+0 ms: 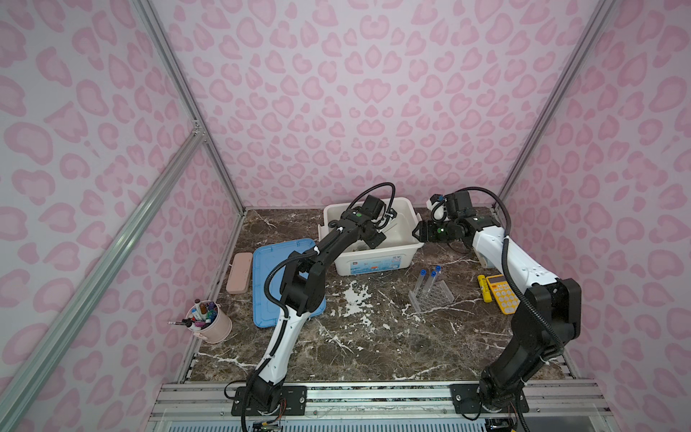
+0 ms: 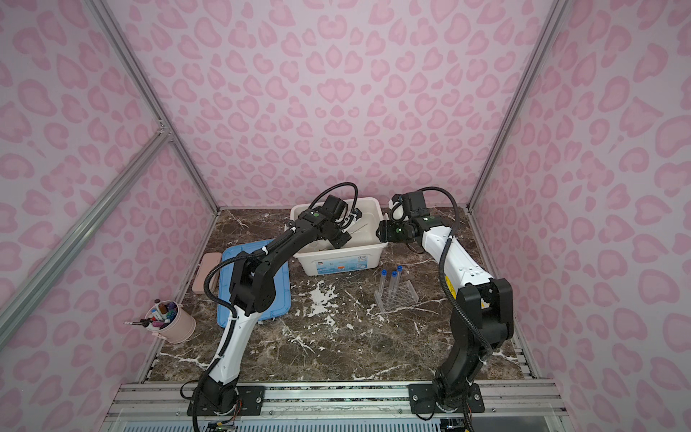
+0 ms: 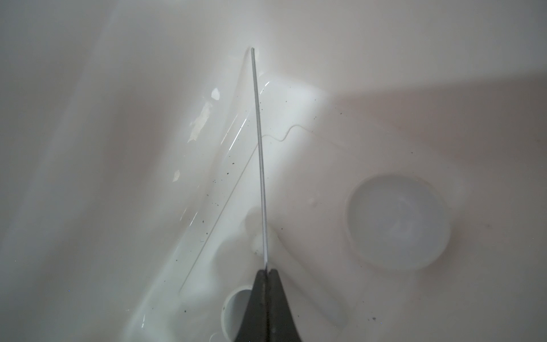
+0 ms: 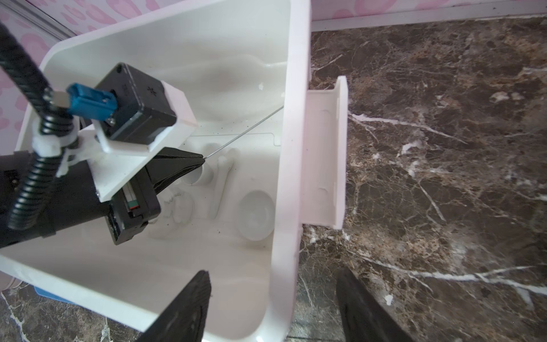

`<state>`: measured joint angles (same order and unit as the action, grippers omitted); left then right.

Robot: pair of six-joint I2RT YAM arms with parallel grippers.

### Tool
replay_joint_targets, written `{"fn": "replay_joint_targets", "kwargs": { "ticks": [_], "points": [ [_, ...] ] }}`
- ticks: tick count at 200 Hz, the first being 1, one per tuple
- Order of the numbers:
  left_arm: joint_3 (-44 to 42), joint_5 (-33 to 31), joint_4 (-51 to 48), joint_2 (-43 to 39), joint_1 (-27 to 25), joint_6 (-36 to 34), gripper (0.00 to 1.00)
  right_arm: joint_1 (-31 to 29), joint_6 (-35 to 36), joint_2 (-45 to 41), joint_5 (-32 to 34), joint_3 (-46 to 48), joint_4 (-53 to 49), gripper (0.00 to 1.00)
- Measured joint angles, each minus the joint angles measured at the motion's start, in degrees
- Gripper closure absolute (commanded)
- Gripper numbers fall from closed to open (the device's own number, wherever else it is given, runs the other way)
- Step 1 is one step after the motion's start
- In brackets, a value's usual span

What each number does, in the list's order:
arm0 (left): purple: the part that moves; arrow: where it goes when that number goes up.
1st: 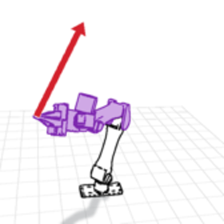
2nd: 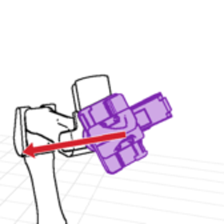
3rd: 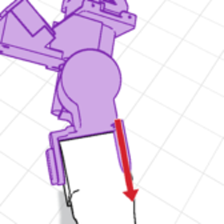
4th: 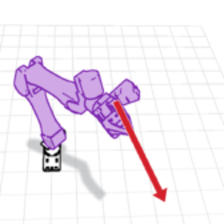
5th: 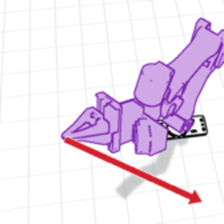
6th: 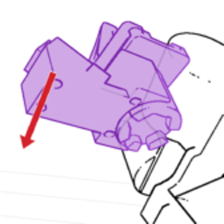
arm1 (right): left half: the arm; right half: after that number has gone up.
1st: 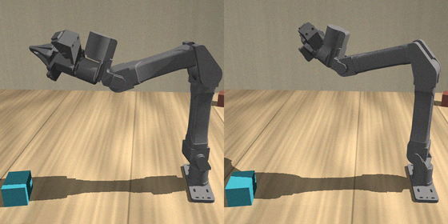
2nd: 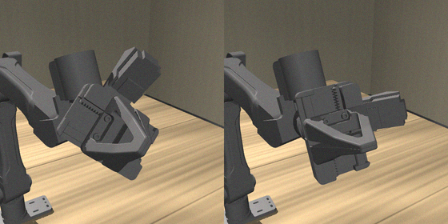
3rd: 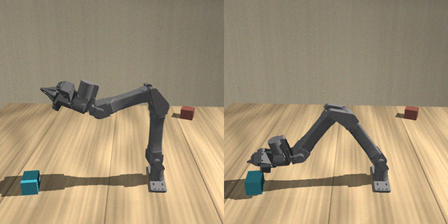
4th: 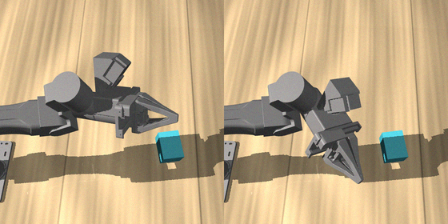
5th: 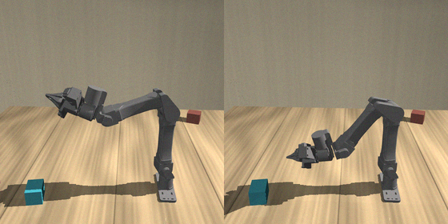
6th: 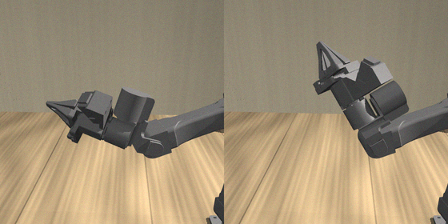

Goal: Organize the chemistry lab equipment
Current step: 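Lower the metal rod into the bin and open left gripper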

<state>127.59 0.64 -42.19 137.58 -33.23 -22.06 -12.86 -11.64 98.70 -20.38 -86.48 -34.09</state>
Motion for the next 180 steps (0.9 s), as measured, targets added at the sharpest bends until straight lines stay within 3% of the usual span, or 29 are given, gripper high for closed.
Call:
{"fn": "replay_joint_targets", "kwargs": {
  "ticks": [150, 180],
  "points": [
    [0.0, -1.3, -0.1, 0.2, 0.0, 1.5, 0.86, -0.6, -0.8, 0.5, -0.6, -0.5, 0.1, 0.30],
    [0.0, -1.6, -0.1, 0.2, 0.0, 1.7, 0.72, -0.6, -0.8, 0.5, -0.6, -0.5, 0.1, 0.29]
  ]
}}
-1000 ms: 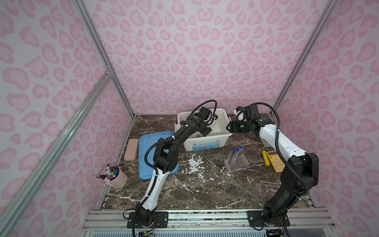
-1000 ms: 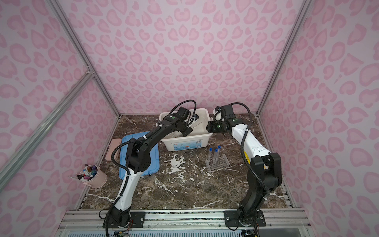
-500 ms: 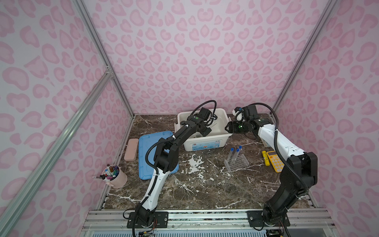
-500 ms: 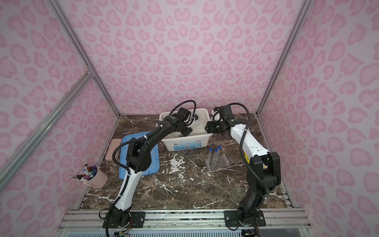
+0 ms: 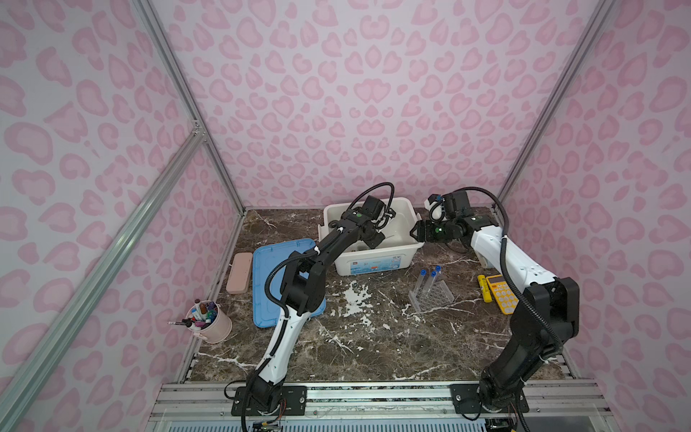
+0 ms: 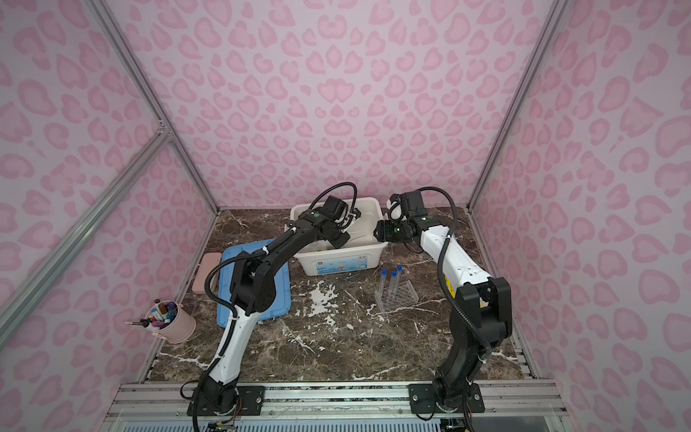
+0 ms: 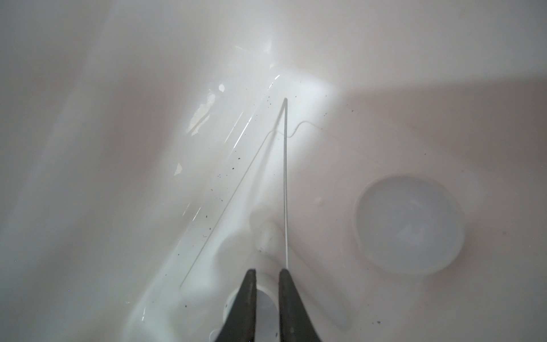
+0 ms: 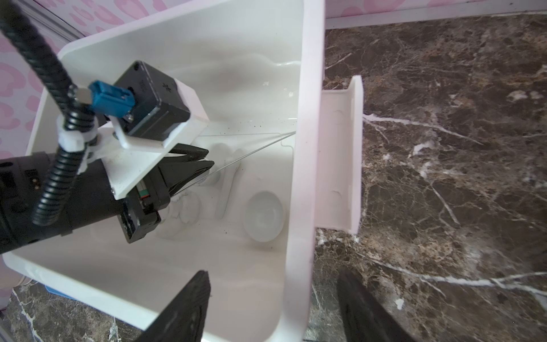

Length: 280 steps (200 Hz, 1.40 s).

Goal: Organize the chemistry lab equipment
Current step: 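Lower the metal rod into the bin and open left gripper, then move left gripper to the blue lid edge beside the pink case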

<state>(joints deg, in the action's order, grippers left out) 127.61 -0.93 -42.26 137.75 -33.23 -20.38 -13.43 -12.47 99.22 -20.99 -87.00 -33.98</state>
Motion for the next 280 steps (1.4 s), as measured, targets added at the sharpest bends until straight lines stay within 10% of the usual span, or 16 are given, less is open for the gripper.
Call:
{"fn": "replay_joint_targets", "kwargs": {
  "ticks": [122, 183, 280],
  "points": [
    [-2.7, 1.0, 1.2, -9.7, 0.0, 5.3, 0.00, 0.0, 0.0, -2.5, 0.5, 0.1, 0.0, 0.23],
    [-5.5, 1.0, 5.7, -18.1, 0.0, 8.6, 0.02, 0.0, -0.4, -5.0, 0.7, 0.9, 0.3, 0.20],
    [-34.1, -12.4, 15.0, -46.9, 4.1, 20.1, 0.02, 0.0, -0.4, -7.6, 1.0, 4.1, 2.3, 0.19]
  ]
}}
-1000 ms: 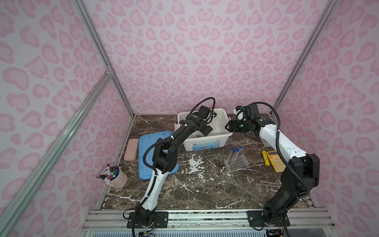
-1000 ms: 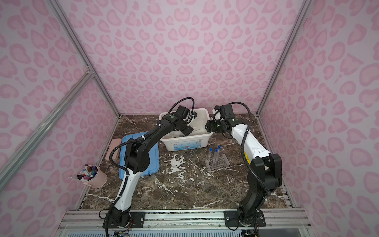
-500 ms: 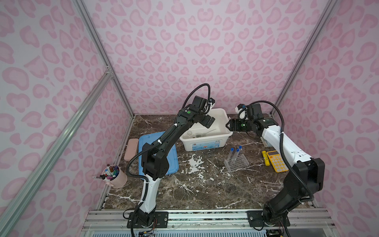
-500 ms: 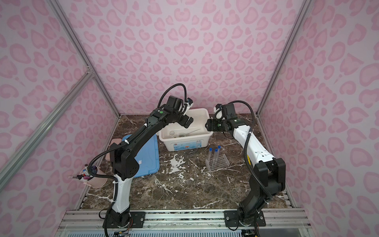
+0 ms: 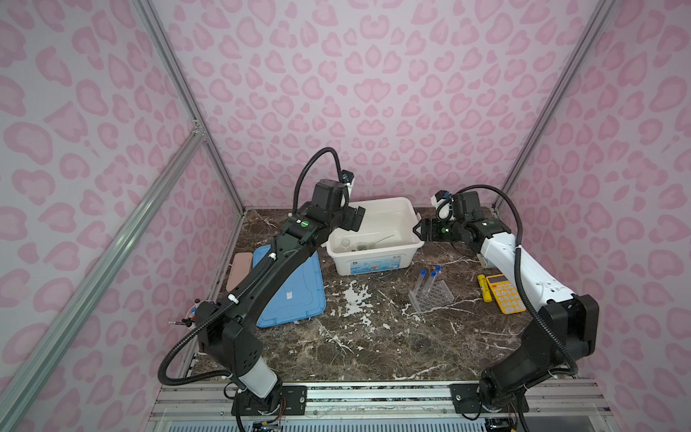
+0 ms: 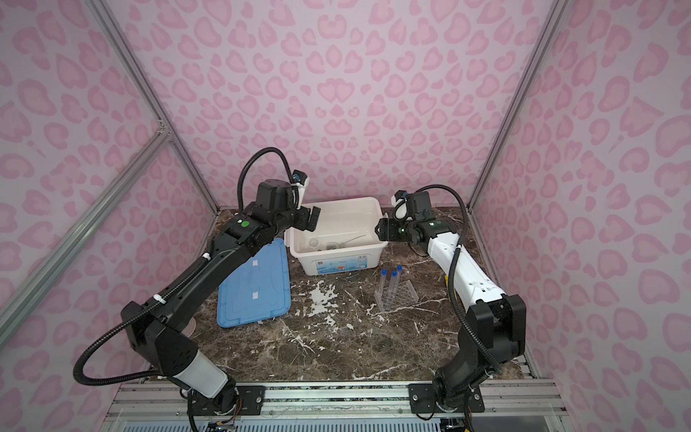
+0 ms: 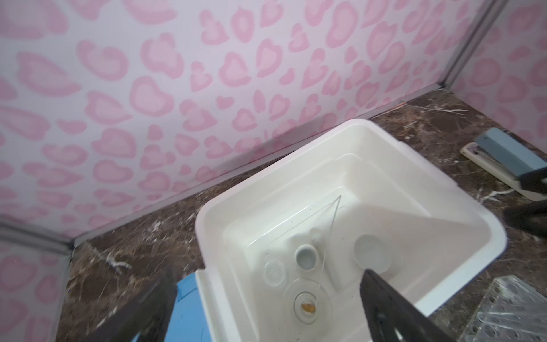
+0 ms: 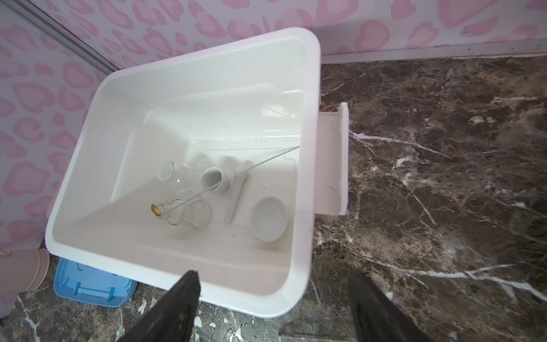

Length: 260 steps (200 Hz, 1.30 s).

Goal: Organize the chemistry lab equipment
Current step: 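Move left gripper to the blue lid edge beside the pink case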

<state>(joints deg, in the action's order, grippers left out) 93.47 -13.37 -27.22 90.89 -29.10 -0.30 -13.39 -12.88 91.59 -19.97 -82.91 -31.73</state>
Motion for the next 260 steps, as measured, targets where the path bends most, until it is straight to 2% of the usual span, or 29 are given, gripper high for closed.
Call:
{"fn": "replay_joint_targets", "kwargs": {
  "ticks": [48, 94, 108, 140, 172, 209, 260],
  "points": [
    [-18.2, -5.6, -1.6, -13.3, 11.5, 10.8, 0.03, 0.0, 0.2, -1.1, 0.0, 1.0, 0.5, 0.19],
    [-30.8, -7.1, -3.8, -21.4, 20.9, 17.0, 0.03, 0.0, 0.3, -1.4, -0.8, 2.1, 2.0, 0.19],
    [-33.3, -7.1, -4.4, -22.3, 24.2, 18.3, 0.00, 0.1, 0.3, -1.5, -1.1, 2.5, 2.6, 0.19],
    [-36.0, -6.0, -5.2, -20.9, 29.4, 19.4, 0.04, 0.5, 0.3, -1.5, -1.7, 3.1, 3.3, 0.19],
    [-37.1, -3.2, -5.3, -15.8, 32.7, 19.7, 0.13, 0.8, 0.2, -1.5, -2.2, 3.4, 4.1, 0.19],
    [-36.9, -1.3, -5.2, -8.3, 34.4, 19.6, 0.17, 0.9, 0.2, -1.5, -2.7, 3.7, 4.8, 0.19],
    [-36.9, 2.4, -4.4, -2.6, 36.5, 19.0, 0.19, 1.5, 0.2, -1.7, -3.0, 4.1, 4.8, 0.19]
  ]
}}
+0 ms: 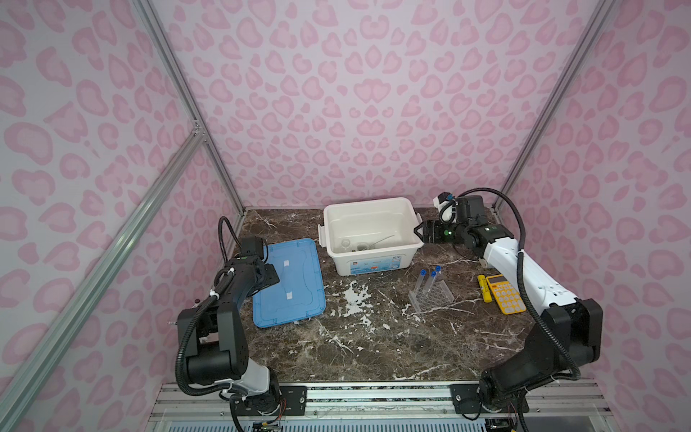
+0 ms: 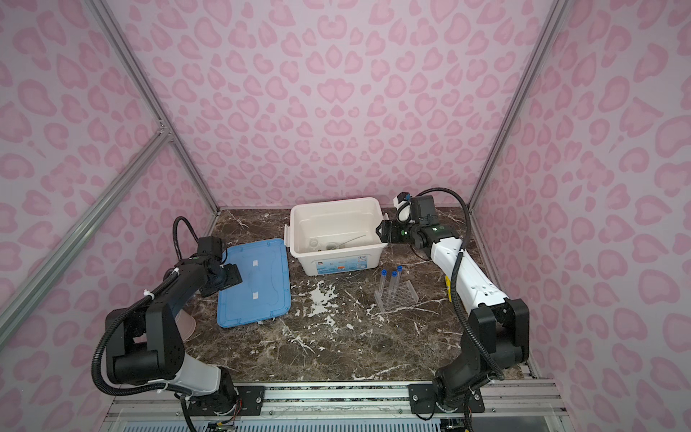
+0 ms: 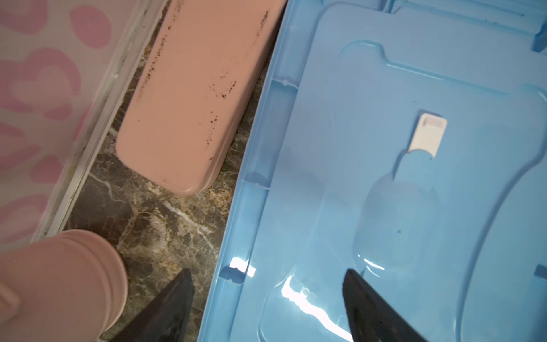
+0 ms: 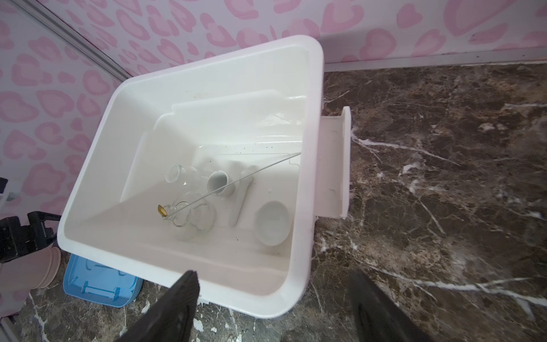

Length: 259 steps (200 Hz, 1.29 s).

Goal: Organize the chemistry lab equipment
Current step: 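Move left gripper to the blue lid edge beside the pink case, then close left gripper on the blue lid rim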

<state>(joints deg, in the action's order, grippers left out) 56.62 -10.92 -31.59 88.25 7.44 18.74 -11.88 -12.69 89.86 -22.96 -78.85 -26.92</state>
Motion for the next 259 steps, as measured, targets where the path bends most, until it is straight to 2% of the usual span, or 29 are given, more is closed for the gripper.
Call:
{"fn": "replay_joint_targets", "kwargs": {
  "ticks": [52, 86, 111, 193, 259],
  "points": [
    [0.0, 2.1, 0.6, 3.0, 3.5, -1.0, 0.21, 0.4, 0.0, -0.5, -0.3, 1.7, 0.5, 0.19],
    [0.4, 4.5, 1.2, 4.8, 3.6, -2.3, 0.24, 1.3, 0.0, -0.7, -1.0, 2.8, 0.9, 0.19],
    [1.0, 4.4, 1.6, 6.6, 3.7, -2.8, 0.29, 2.3, 0.0, -0.2, -1.6, 3.2, 1.4, 0.19],
    [2.3, 4.6, 1.7, 10.8, 3.8, -3.8, 0.36, 4.0, 0.1, 0.0, -2.8, 4.1, 1.9, 0.19],
    [2.5, 10.9, 1.6, 10.8, 3.1, -4.0, 0.39, 5.0, 0.2, 0.1, -3.5, 4.6, 2.2, 0.19]
  ]
}}
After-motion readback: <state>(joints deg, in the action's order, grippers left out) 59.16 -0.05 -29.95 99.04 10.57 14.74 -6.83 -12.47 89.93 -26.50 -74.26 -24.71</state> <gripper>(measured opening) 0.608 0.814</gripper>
